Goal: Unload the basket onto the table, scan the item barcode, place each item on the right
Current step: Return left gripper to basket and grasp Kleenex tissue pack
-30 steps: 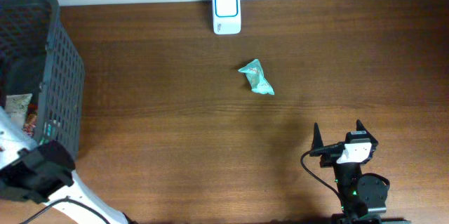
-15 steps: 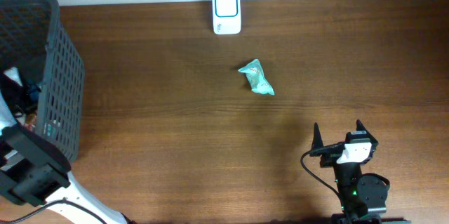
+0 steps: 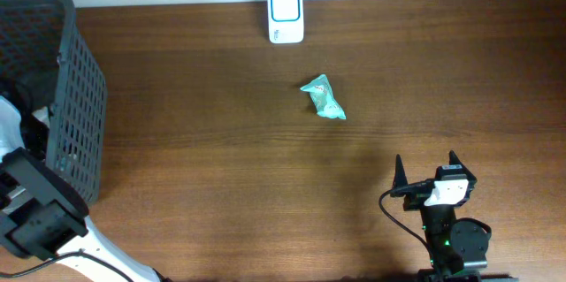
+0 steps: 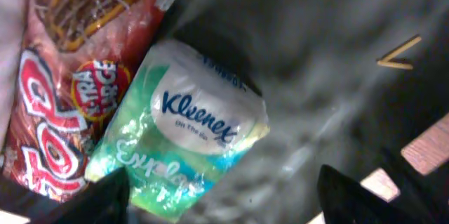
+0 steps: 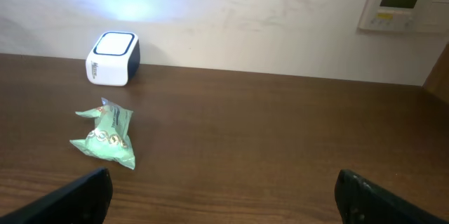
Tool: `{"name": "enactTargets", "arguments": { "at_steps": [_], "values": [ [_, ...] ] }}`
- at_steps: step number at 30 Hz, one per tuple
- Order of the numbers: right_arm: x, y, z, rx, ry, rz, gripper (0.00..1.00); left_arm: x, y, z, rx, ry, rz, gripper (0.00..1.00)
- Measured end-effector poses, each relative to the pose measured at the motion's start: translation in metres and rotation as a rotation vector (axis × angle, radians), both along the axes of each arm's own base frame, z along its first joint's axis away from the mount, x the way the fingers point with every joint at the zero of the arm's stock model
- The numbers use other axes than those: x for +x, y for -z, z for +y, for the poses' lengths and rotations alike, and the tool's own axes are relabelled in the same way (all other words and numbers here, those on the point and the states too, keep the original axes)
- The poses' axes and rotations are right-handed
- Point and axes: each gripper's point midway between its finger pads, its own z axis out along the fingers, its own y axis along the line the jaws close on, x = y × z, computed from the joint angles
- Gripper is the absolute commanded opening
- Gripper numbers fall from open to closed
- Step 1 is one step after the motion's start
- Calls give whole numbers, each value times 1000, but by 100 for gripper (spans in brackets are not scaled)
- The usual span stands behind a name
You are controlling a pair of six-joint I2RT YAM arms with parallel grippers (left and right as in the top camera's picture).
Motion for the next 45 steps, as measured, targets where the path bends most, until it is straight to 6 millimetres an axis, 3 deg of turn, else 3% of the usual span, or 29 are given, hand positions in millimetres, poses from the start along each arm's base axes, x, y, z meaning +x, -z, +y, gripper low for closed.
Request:
{"name": "enactTargets", "arguments": {
  "at_steps": [3,6,11,13,14,16,20,24,25,26,27,33,36,40,42,43,45],
  "values": [
    [0,0,0,0,0,0,99,-1,7,-1,0,11,0,72],
    [0,0,0,0,0,0,99,-3,16,2,19,16,6,59],
    [0,0,0,1,0,0,99,-8,17,10,82,27,23,45],
    [0,0,0,0,0,0,99,-8,17,12,95,25,26,46],
    [0,0,0,0,0,0,99,-8,17,12,99,25,26,56],
    [0,0,0,0,0,0,99,-7,17,15,111,26,23,62],
    [0,0,0,0,0,0,99,2,18,23,149,23,-14,59],
    [0,0,0,0,0,0,99,3,19,27,173,21,-20,42],
    [0,0,0,0,0,0,99,3,19,28,180,21,-18,33],
    [0,0,0,0,0,0,99,2,19,29,189,25,-17,13],
    [0,0,0,0,0,0,99,2,19,30,192,22,-18,0],
    [0,0,0,0,0,0,99,1,13,28,186,32,-18,0],
    [0,0,0,0,0,0,99,9,6,13,83,30,-52,0],
    [0,0,0,0,0,0,99,66,-50,6,-15,-35,-311,0],
    [0,0,0,0,0,0,99,99,-103,7,-33,-74,-501,0],
    [0,0,0,0,0,0,99,114,-142,3,-48,-95,-617,0],
    [0,0,0,-1,0,0,99,122,-195,-4,-59,-133,-752,0]
  ]
}}
